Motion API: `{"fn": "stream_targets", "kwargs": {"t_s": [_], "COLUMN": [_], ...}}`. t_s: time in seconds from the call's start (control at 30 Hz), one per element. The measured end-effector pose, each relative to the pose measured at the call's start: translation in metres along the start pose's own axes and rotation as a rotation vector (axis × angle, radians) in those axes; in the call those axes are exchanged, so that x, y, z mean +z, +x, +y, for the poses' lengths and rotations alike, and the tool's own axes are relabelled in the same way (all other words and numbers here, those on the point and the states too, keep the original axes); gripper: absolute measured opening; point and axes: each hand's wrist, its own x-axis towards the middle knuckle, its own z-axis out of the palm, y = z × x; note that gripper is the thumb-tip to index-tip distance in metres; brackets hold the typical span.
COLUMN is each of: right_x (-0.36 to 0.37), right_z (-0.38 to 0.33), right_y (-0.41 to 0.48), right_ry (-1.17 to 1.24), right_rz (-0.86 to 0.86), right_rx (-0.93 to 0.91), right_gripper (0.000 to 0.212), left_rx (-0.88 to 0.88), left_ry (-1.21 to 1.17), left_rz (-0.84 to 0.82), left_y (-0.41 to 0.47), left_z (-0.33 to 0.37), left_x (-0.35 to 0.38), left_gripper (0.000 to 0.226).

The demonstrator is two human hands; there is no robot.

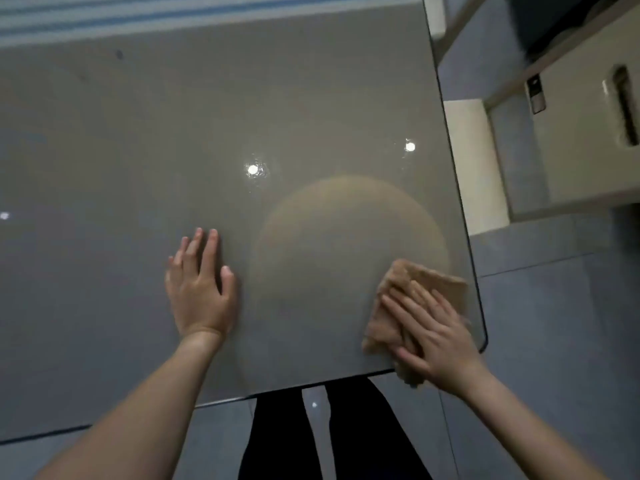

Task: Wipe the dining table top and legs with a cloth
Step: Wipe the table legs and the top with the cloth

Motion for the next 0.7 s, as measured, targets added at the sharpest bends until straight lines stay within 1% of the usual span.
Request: {"fn": "stream_targets", "kwargs": {"t_s": [0.07, 0.13, 0.23, 0.3, 0.33, 0.4, 0.57, 0.63, 0.7], "right_x": [-0.009, -0.013, -0.001, 0.008, 0.010, 0.015, 0.041, 0.050, 0.052], "right_z": [0.025, 0.026, -0.006, -0.034, -0.048, -0.078, -0.195, -0.223, -0.228], "right_y": [-0.005, 0.010, 0.043, 0.060, 0.068, 0.080, 0.100, 0.100, 0.101], "right_ry": [0.105, 0.192, 0.159, 0.139, 0.130, 0.102, 0.101, 0.090, 0.081], "right_rz": [0.026, 0.087, 0.180, 0.245, 0.257, 0.248, 0.182, 0.154, 0.163], "right_rx": [0.177, 0.349, 0.600, 0.676, 0.665, 0.588, 0.311, 0.282, 0.294], "right_gripper": [0.081, 0.086, 0.086, 0.084, 0.082, 0.078, 0.075, 0.074, 0.074], "left_rx": [-0.006, -0.006, -0.001, 0.007, 0.004, 0.002, 0.023, 0.031, 0.082], "left_ry": [0.003, -0.008, 0.001, 0.019, 0.021, 0.020, 0.017, -0.043, -0.173], "left_rz": [0.005, 0.008, 0.008, 0.002, -0.001, -0.017, -0.088, -0.121, -0.159], "left_y": [-0.001, 0.000, -0.001, -0.001, -0.001, -0.001, -0.001, 0.000, 0.001], "left_z": [0.000, -0.001, -0.002, -0.003, -0.003, -0.004, -0.006, -0.008, -0.017], "left_x": [0.000, 0.000, 0.000, 0.000, -0.001, -0.001, -0.005, -0.010, -0.022], "left_gripper": [0.058, 0.057, 0.057, 0.058, 0.058, 0.059, 0.058, 0.058, 0.058]}}
